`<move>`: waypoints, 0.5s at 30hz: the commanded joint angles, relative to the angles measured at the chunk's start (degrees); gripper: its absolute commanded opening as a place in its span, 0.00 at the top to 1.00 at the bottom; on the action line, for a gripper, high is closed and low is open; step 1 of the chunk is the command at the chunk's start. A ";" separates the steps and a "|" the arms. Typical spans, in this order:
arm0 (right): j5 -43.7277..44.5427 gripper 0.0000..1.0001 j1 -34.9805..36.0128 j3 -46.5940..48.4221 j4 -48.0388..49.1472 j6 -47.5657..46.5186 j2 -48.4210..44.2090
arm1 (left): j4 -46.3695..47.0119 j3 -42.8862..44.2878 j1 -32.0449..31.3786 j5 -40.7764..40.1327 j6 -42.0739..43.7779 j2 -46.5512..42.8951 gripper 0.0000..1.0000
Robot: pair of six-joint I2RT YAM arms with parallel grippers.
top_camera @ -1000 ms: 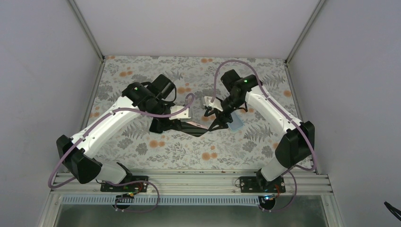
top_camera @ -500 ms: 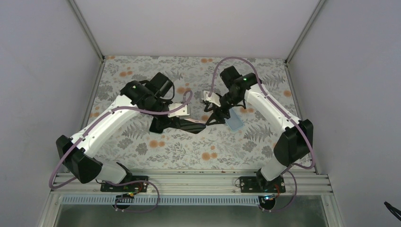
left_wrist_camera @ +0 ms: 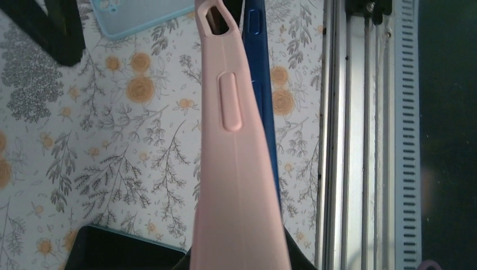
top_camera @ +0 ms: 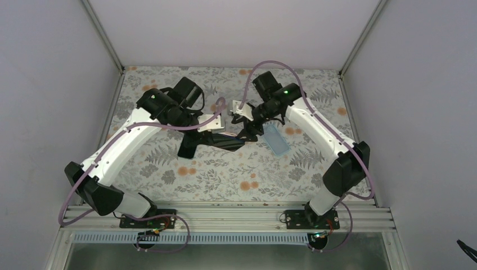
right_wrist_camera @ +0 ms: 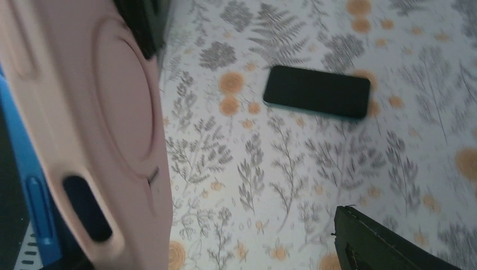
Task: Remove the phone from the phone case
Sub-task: Remove the phone case from the phone.
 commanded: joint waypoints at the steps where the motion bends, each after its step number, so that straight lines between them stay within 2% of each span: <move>1: -8.81 0.20 6.44 6.69 0.60 -3.93 4.33 | 12.22 1.64 -0.98 11.64 2.56 -2.28 0.98; 5: -15.42 0.20 7.71 9.72 -4.36 -5.80 4.51 | 18.24 0.17 2.31 5.96 0.88 -2.90 0.98; 9: -20.06 0.20 10.25 11.45 -9.84 -9.19 6.19 | 27.13 -1.65 5.83 3.77 -1.54 -4.20 0.98; 15: -21.02 0.30 18.13 11.31 -10.69 -8.75 8.42 | 34.30 -0.97 7.09 -4.16 -1.91 -2.36 0.98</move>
